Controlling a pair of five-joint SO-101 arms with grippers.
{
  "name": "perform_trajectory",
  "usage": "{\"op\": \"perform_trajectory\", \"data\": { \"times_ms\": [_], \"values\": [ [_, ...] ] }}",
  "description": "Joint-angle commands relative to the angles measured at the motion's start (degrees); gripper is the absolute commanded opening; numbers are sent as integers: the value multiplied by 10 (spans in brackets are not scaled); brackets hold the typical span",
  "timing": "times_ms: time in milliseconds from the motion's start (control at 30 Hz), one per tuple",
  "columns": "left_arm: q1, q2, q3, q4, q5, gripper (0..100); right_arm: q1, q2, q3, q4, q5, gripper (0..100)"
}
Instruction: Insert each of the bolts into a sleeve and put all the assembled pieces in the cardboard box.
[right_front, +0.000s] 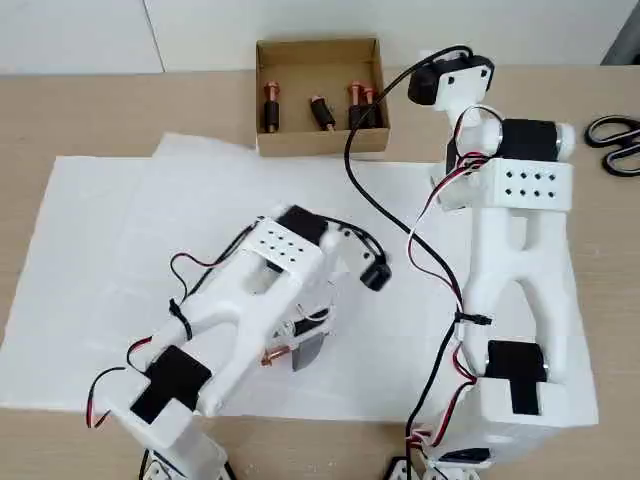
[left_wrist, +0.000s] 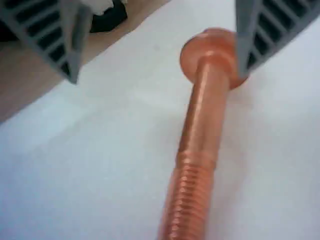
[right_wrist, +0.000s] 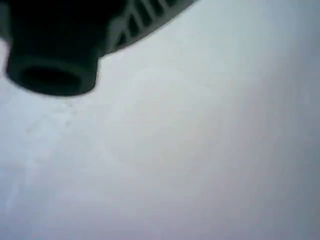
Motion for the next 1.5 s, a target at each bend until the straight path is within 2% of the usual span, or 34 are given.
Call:
{"op": "perform_trajectory", "data": {
  "times_ms": [0,200,567,667,933,1233,1333,1467],
  "values": [
    [1,-4,-1,14,-2,195,7,-1,-28,-11,-5,3],
    [-32,-3,0,-4,-2,195,7,-1,-28,-11,-5,3],
    [-31,-3,74,-72,0,195,5,-1,-28,-11,-5,3],
    [-31,-4,74,-79,20,193,5,-1,-28,-11,-5,3],
    [-4,-3,74,-83,19,82,7,-1,-28,-11,-5,3],
    [29,-4,138,-131,22,46,7,-1,-28,-9,-5,3],
    [38,-6,135,-128,22,4,7,-1,-28,-9,-5,3],
    [38,-9,109,-106,23,6,7,-1,-28,-9,-5,3]
  ]
}}
